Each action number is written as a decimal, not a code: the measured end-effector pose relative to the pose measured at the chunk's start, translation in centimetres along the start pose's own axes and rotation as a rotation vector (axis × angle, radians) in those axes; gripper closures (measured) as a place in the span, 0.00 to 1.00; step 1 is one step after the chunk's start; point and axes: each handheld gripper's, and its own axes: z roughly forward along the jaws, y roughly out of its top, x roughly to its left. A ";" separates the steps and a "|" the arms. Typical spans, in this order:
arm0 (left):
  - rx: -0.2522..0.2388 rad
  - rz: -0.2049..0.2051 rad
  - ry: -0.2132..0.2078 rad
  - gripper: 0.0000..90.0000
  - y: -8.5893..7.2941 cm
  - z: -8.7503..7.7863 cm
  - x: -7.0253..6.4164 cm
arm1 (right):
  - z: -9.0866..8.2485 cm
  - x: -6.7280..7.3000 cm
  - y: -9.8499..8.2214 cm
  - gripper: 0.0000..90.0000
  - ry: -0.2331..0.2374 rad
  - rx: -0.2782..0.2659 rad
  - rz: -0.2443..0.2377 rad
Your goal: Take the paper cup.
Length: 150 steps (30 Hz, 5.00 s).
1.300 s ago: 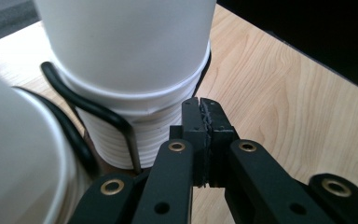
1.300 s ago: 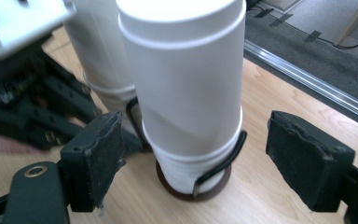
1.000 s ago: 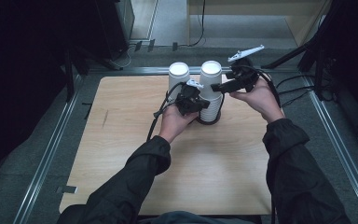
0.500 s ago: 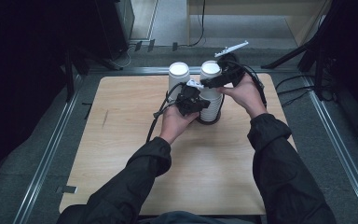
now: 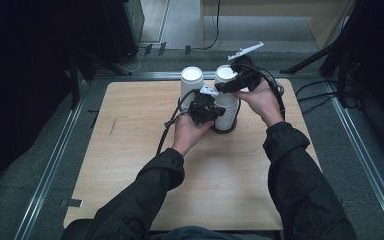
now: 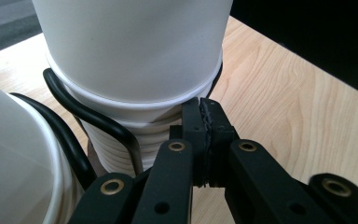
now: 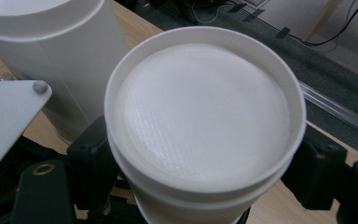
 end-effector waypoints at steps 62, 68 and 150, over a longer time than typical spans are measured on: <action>0.020 0.006 0.050 1.00 0.1 0.3 -0.2 | -1.1 -0.9 1.1 0.29 0.055 0.017 -0.052; 0.023 0.017 0.063 1.00 0.1 0.3 -0.3 | -1.2 -1.4 0.8 0.29 0.092 -0.003 -0.066; 0.030 -0.036 0.097 1.00 0.3 0.3 -0.2 | 0.0 0.7 1.6 0.28 -0.076 0.024 0.033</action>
